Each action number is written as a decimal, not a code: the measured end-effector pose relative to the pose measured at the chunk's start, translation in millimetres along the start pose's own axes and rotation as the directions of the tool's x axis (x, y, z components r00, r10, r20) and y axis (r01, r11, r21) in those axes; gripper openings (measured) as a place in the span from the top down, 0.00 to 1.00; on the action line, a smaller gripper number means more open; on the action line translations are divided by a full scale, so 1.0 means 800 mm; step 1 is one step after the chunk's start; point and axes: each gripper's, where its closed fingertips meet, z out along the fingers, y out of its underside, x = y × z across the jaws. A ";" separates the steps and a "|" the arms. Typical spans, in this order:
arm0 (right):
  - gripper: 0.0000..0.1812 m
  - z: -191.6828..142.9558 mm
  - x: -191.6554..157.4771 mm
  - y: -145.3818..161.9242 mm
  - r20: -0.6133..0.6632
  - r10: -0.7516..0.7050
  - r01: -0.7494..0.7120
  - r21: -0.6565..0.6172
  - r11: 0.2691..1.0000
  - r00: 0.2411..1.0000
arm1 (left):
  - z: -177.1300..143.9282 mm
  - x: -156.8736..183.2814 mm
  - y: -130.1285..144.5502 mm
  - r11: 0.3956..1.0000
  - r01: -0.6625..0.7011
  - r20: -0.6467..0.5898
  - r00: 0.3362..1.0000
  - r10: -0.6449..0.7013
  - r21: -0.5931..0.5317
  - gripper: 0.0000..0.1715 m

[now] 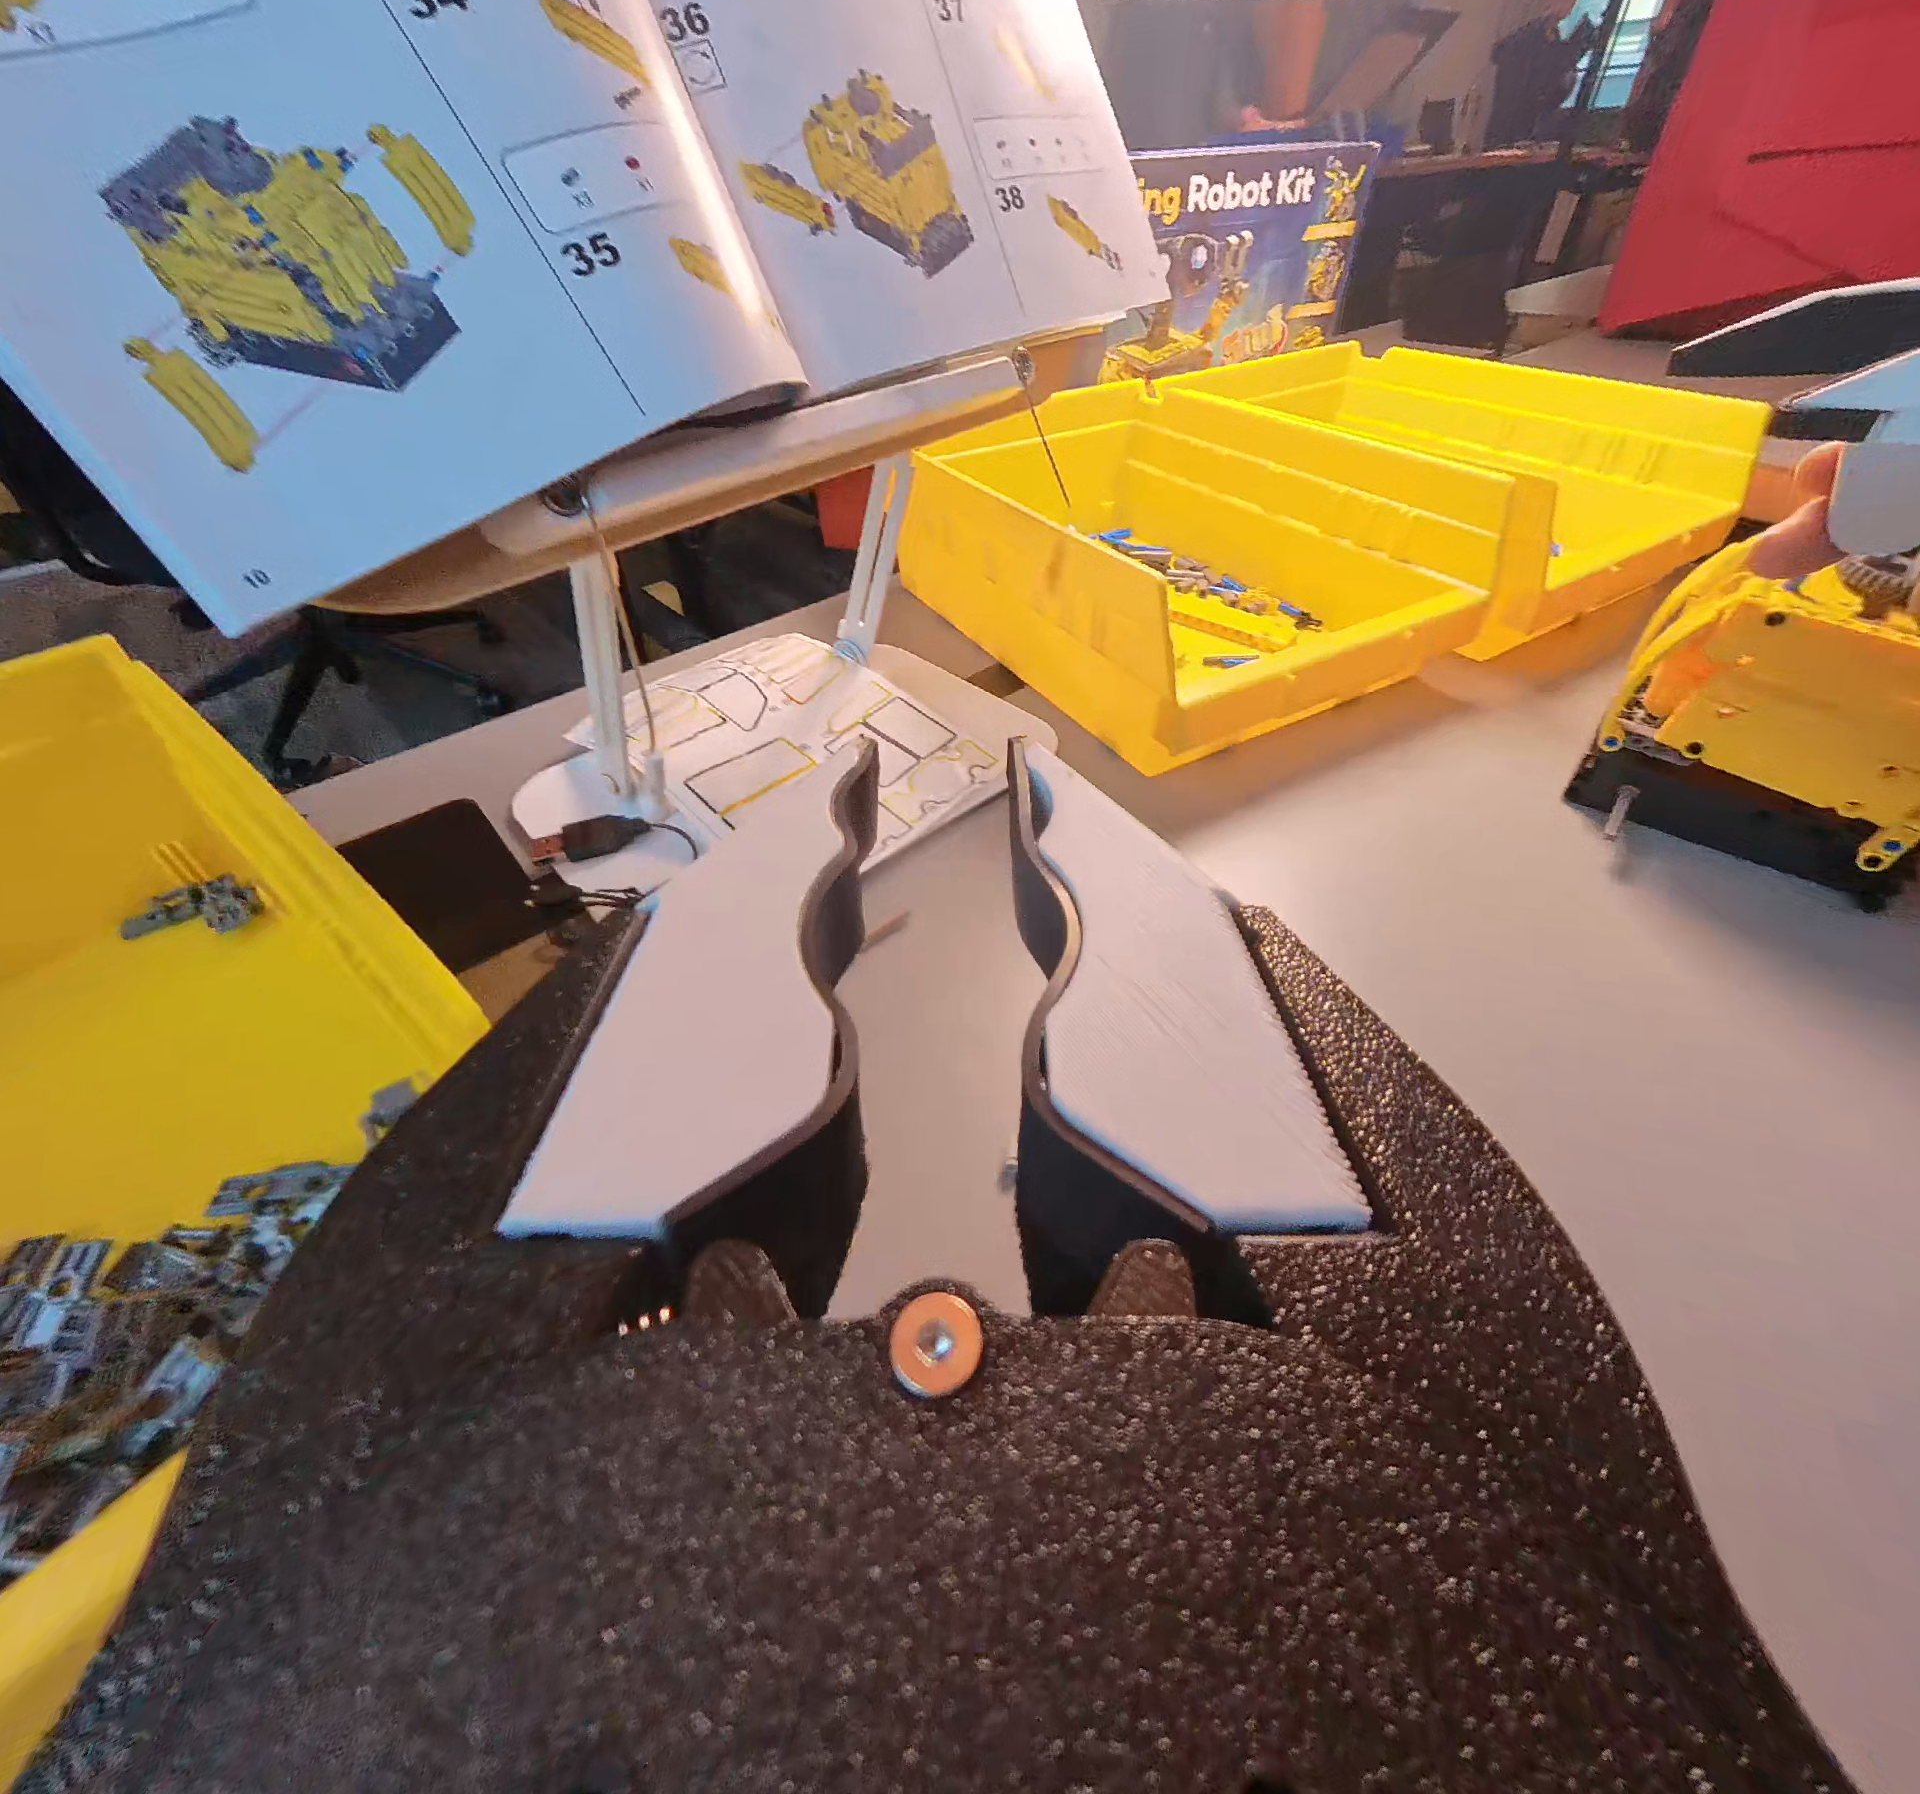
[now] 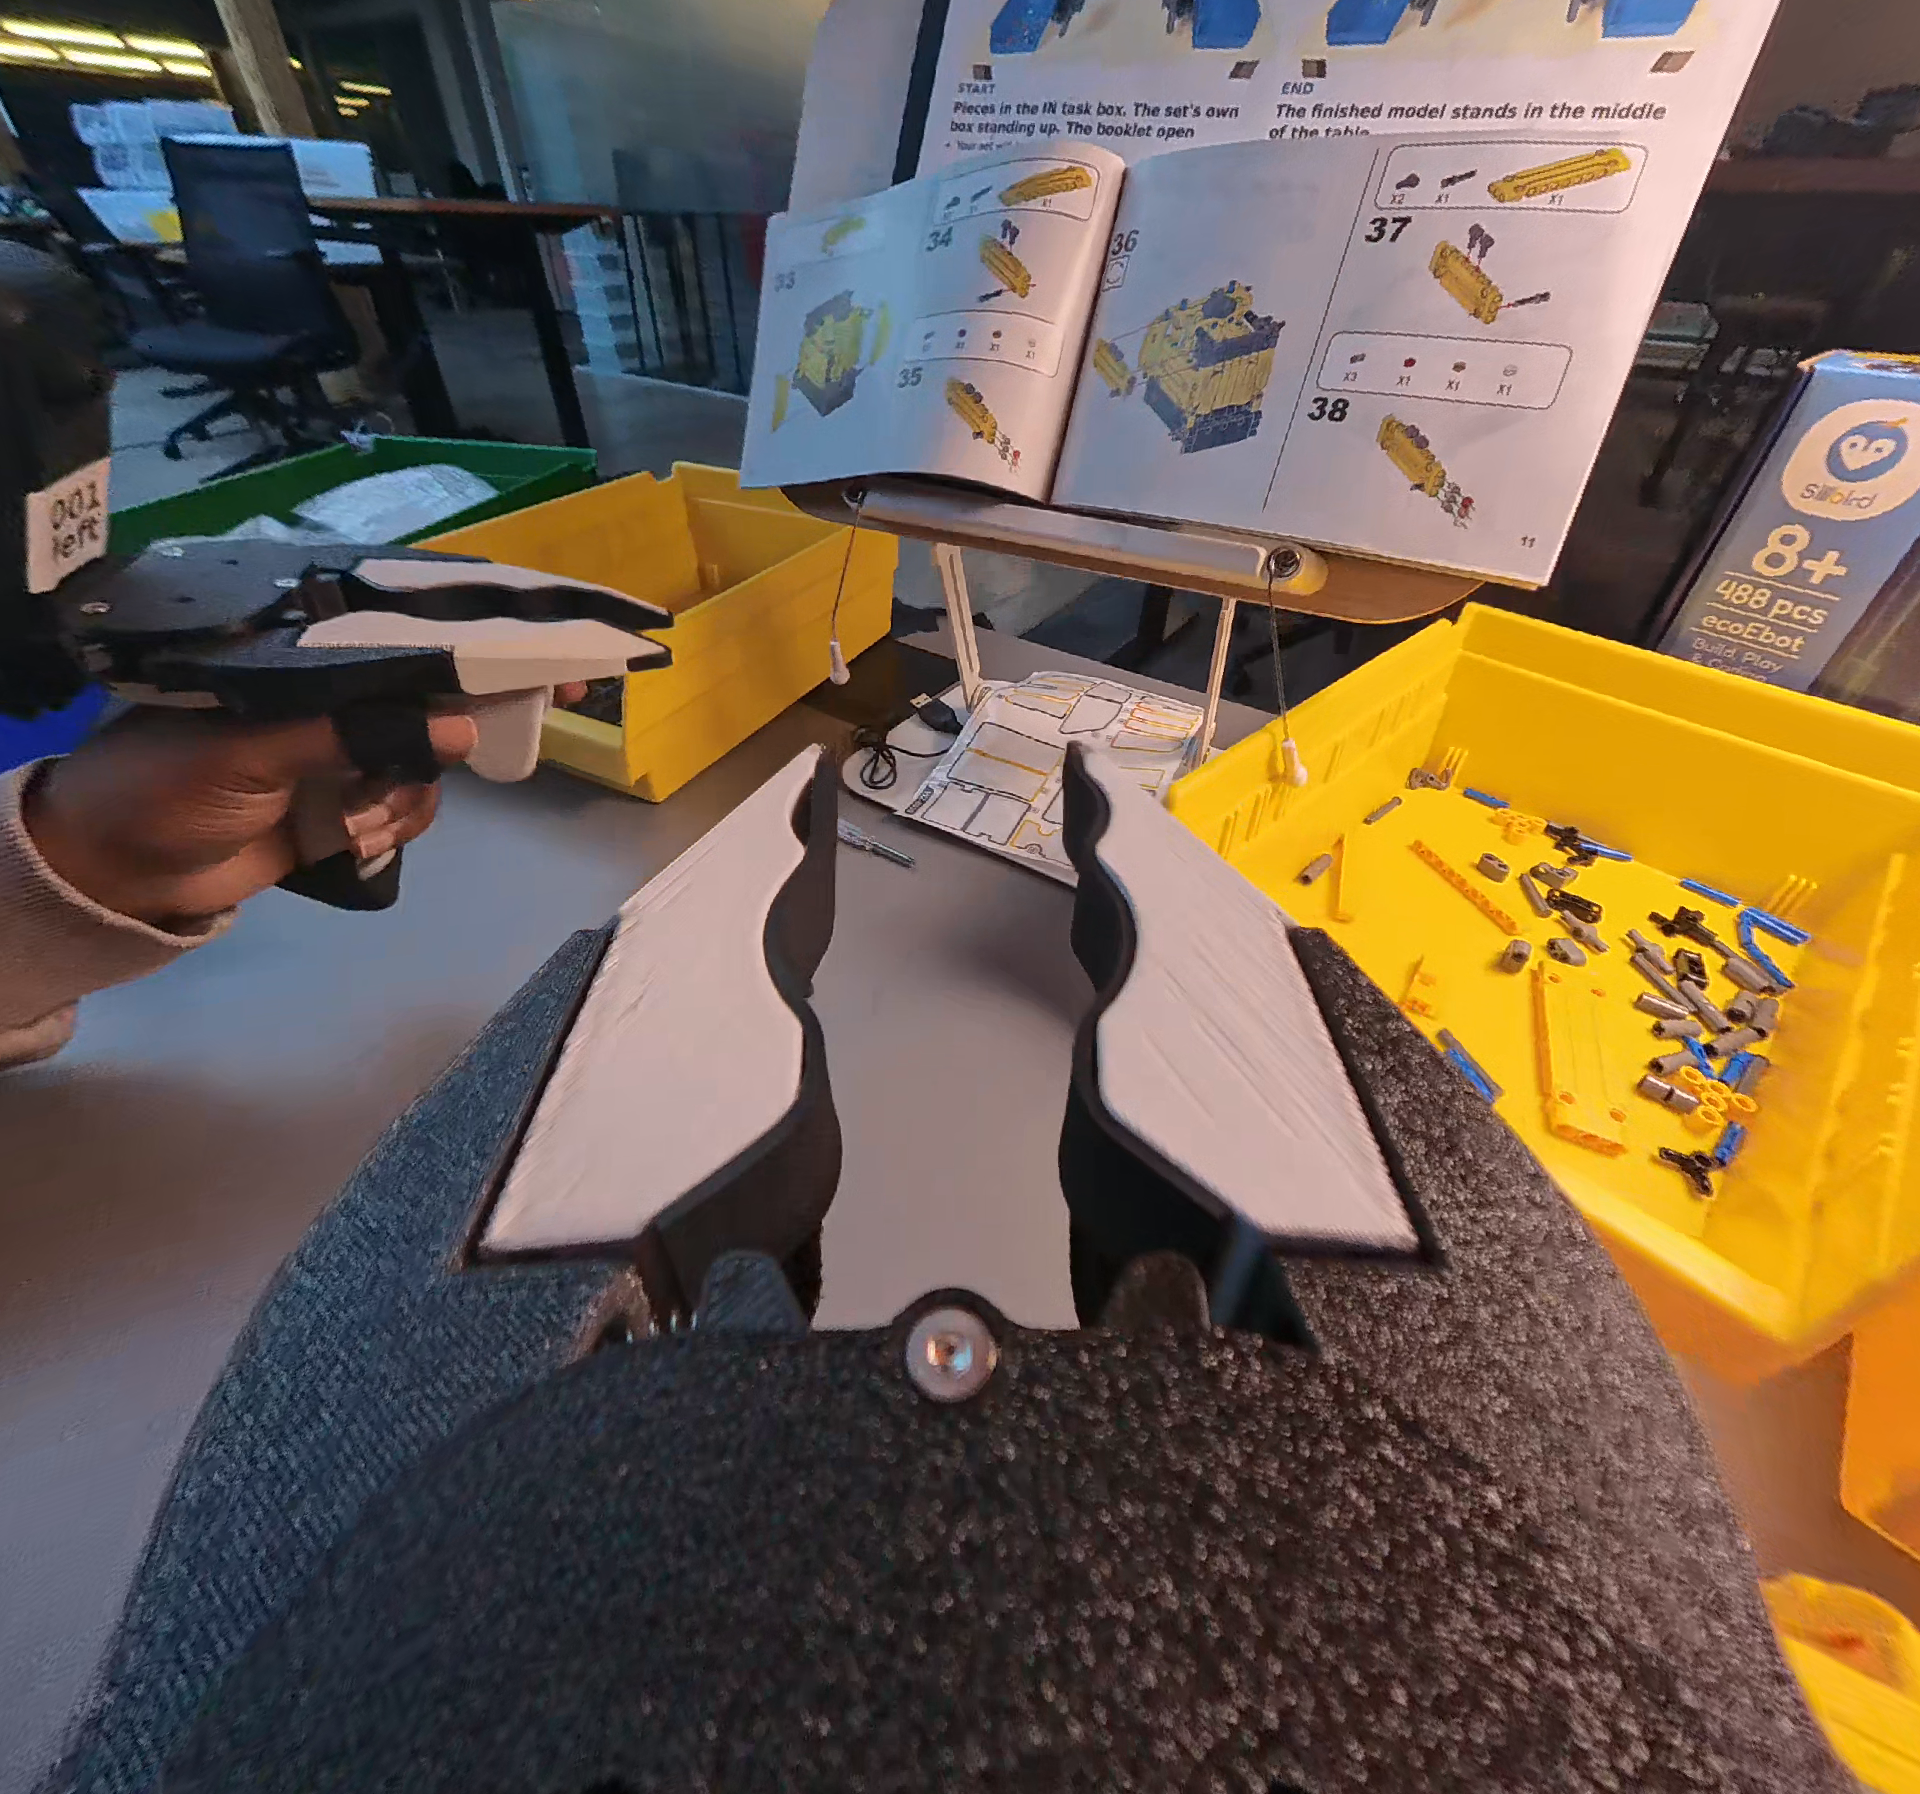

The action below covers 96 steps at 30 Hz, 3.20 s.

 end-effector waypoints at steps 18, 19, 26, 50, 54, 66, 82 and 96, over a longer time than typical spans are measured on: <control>0.36 -0.207 0.095 0.114 -0.430 -0.210 0.018 -0.408 0.913 0.878 | -0.076 0.110 0.061 0.993 0.066 -0.172 0.982 -0.082 -0.097 0.75; 0.34 -0.202 0.101 0.129 -0.428 -0.187 -0.010 -0.418 0.908 0.884 | -0.076 0.110 0.061 0.992 0.070 -0.178 0.980 -0.088 -0.104 0.74; 0.44 -0.163 0.111 0.151 -0.232 -0.220 0.093 -0.461 0.883 0.948 | -0.096 0.123 0.058 0.996 -0.006 -0.217 0.976 -0.014 -0.087 0.74; 0.95 -0.087 -0.041 0.131 0.273 -0.519 0.584 -0.455 0.672 0.810 | -0.107 0.199 0.086 0.981 -0.106 -0.454 0.891 0.021 -0.162 0.73; 0.95 -0.111 -0.105 0.106 0.524 -0.301 0.494 -0.278 0.824 0.797 | -0.113 0.209 0.073 0.990 -0.045 -0.502 0.864 -0.027 -0.132 0.69; 0.95 -0.180 -0.237 0.053 0.909 0.023 -0.037 -0.008 0.999 0.416 | -0.181 0.274 0.050 0.931 0.154 -0.821 0.439 -0.364 -0.330 0.47; 0.81 -0.150 -0.137 0.023 0.615 -0.094 0.246 -0.167 0.955 0.783 | -0.123 0.249 0.071 0.884 0.146 -0.528 0.755 -0.390 -0.443 0.85; 0.87 -0.121 -0.195 0.092 0.667 -0.413 0.686 -0.205 0.699 0.620 | -0.171 0.261 0.048 0.820 0.231 -0.590 0.596 -0.545 -0.524 0.79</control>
